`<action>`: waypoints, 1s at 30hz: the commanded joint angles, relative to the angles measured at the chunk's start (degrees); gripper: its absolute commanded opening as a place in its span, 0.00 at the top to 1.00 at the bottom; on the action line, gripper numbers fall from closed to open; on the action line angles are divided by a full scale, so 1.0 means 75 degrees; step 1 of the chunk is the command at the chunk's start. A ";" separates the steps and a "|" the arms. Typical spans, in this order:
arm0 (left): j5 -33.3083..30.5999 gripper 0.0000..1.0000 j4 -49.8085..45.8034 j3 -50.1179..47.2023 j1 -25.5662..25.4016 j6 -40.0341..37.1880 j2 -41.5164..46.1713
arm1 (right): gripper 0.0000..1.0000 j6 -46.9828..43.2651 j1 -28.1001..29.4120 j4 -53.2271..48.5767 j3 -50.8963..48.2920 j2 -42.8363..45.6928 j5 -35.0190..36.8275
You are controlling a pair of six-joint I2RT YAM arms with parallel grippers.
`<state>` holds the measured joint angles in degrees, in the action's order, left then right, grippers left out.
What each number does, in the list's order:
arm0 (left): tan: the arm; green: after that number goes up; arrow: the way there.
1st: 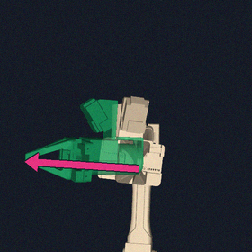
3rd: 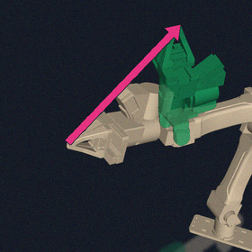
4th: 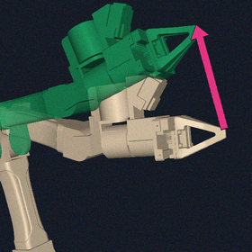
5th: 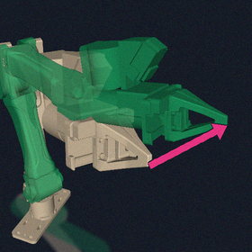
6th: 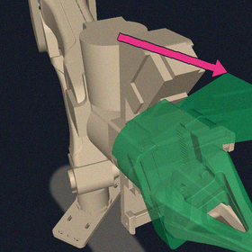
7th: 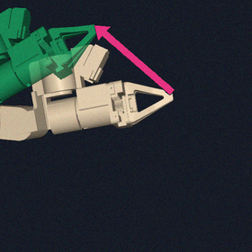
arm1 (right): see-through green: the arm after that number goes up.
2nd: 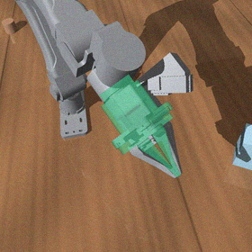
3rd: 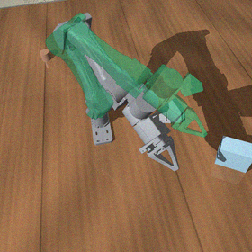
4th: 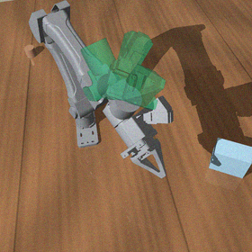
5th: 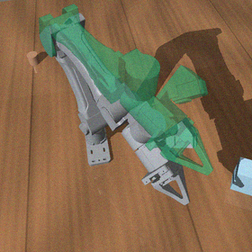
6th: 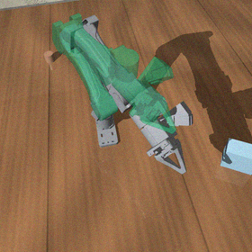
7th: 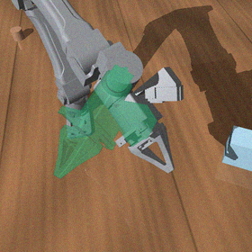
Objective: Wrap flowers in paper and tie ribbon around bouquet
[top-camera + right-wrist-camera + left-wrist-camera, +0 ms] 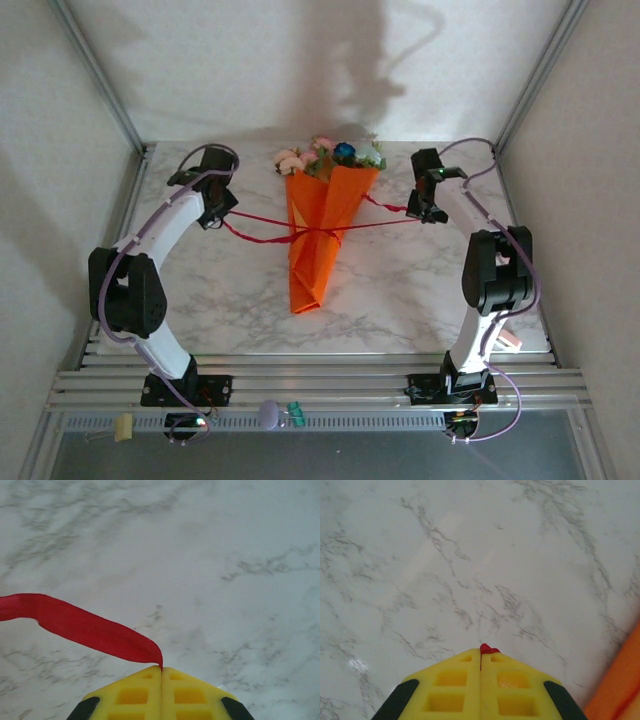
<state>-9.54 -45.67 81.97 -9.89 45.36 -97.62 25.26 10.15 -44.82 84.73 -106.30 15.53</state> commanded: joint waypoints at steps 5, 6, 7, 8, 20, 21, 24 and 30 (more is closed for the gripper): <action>-0.0621 1.00 0.0065 -0.0475 0.0572 -0.0375 0.0020 | 1.00 0.0438 -0.0756 0.0078 -0.0603 0.0370 -0.0305; -0.0588 1.00 0.0120 -0.0596 0.0640 -0.0366 0.0041 | 1.00 0.0451 -0.0817 0.0096 -0.0661 0.0381 -0.0344; -0.0546 1.00 0.0184 -0.0712 0.0709 -0.0363 0.0066 | 1.00 0.0479 -0.0891 0.0096 -0.0699 0.0386 -0.0368; -0.0452 1.00 0.0271 -0.0848 0.0777 -0.0321 0.0104 | 1.00 0.0507 -0.0976 0.0105 -0.0752 0.0391 -0.0420; 0.1244 1.00 0.1453 -0.2589 0.2112 0.0083 0.0778 | 1.00 0.0617 -0.2201 0.0385 -0.1261 0.0618 -0.1059; 0.1334 1.00 0.1510 -0.2641 0.2216 0.0122 0.0799 | 1.00 0.0651 -0.2279 0.0397 -0.1263 0.0625 -0.1085; 0.1618 1.00 0.1691 -0.2804 0.2547 0.0252 0.0879 | 1.00 0.0794 -0.2525 0.0475 -0.1290 0.0661 -0.1225; 0.1952 1.00 0.1855 -0.3010 0.3010 0.0351 0.1051 | 1.00 0.0898 -0.2840 0.0539 -0.1175 0.0628 -0.1460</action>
<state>7.44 -33.15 60.31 9.89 46.59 -91.90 31.00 -8.82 -42.15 75.64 -103.31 1.67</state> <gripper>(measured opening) 0.044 0.058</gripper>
